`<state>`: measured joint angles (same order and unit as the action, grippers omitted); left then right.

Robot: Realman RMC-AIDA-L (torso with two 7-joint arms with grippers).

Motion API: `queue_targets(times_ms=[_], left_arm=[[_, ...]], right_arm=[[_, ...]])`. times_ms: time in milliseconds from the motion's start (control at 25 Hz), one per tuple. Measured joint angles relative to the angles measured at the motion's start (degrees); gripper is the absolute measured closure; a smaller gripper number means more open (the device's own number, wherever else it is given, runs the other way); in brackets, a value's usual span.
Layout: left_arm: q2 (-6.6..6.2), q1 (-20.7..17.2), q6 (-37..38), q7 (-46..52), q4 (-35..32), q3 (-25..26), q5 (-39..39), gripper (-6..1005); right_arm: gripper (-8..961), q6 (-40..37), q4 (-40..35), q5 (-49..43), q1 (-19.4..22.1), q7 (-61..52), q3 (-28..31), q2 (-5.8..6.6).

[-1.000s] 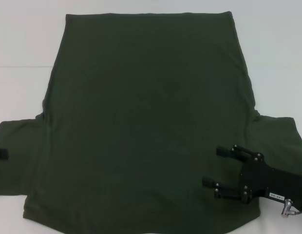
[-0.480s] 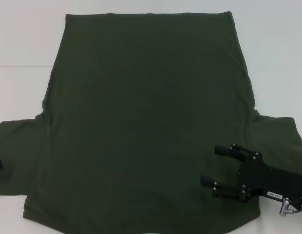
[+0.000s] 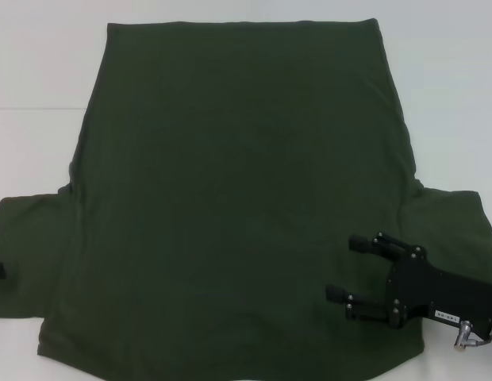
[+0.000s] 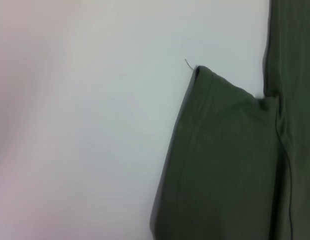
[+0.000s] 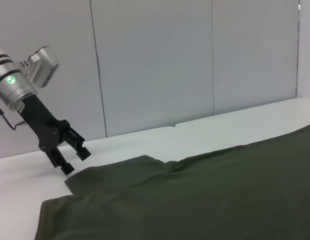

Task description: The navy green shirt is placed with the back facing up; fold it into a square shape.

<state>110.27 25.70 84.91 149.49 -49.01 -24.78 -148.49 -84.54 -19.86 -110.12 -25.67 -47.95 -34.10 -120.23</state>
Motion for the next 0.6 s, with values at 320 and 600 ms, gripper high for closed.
queue_targets(times_ms=[320, 600], left_arm=[[0.23, 0.12, -0.80, -0.13, 0.26, 0.03, -0.01, 51], [0.22, 0.21, -0.81, -0.14, 1.39, -0.07, -0.02, 52]], right_arm=[[23, 0.00, 0.00, 0.00, -0.07, -0.04, 0.00, 0.00], [23, -0.17, 0.03, -0.01, -0.26, 0.07, 0.00, 0.00]])
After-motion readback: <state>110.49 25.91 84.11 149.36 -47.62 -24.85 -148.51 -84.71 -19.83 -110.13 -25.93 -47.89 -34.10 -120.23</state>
